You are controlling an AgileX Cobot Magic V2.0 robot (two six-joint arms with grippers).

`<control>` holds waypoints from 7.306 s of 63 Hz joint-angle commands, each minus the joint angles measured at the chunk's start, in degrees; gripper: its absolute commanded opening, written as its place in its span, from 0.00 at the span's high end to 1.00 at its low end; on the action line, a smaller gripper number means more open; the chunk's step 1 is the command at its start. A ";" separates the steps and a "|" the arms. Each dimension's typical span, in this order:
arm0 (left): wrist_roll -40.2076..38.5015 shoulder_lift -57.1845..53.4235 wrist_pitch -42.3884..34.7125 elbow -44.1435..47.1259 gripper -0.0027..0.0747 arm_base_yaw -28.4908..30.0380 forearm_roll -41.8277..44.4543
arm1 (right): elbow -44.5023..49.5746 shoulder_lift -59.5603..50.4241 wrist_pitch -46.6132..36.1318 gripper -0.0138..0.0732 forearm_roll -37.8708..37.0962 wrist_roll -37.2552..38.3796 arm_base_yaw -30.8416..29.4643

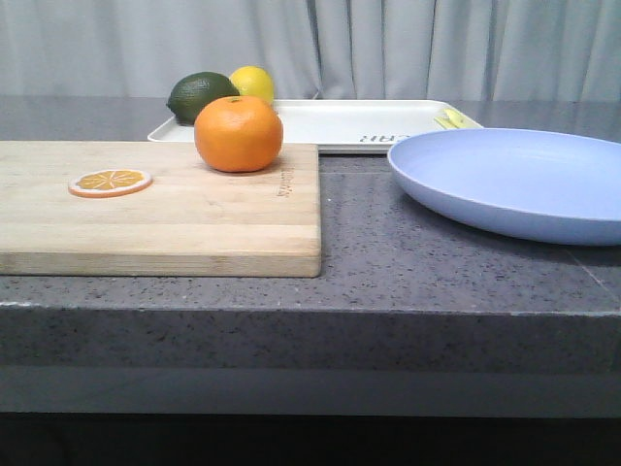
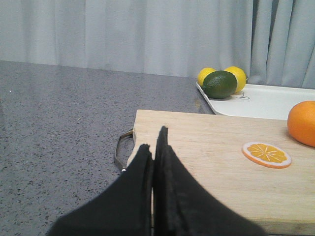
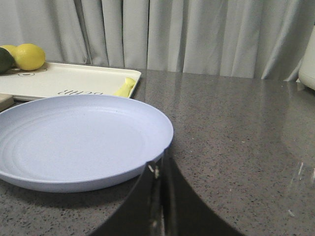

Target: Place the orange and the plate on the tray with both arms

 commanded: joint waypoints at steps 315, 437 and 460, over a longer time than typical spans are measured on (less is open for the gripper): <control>1.19 98.02 19.82 -79.62 0.12 -29.95 6.13 | -39.49 34.86 34.16 0.23 -0.20 -0.27 -0.01; 1.57 119.58 22.75 -110.65 0.31 -51.31 7.21 | -39.49 34.86 34.14 0.23 -0.20 -0.27 -0.01; 1.57 119.01 25.12 -110.87 0.14 -51.31 4.24 | -39.49 34.86 34.15 0.29 -0.20 -0.27 -0.01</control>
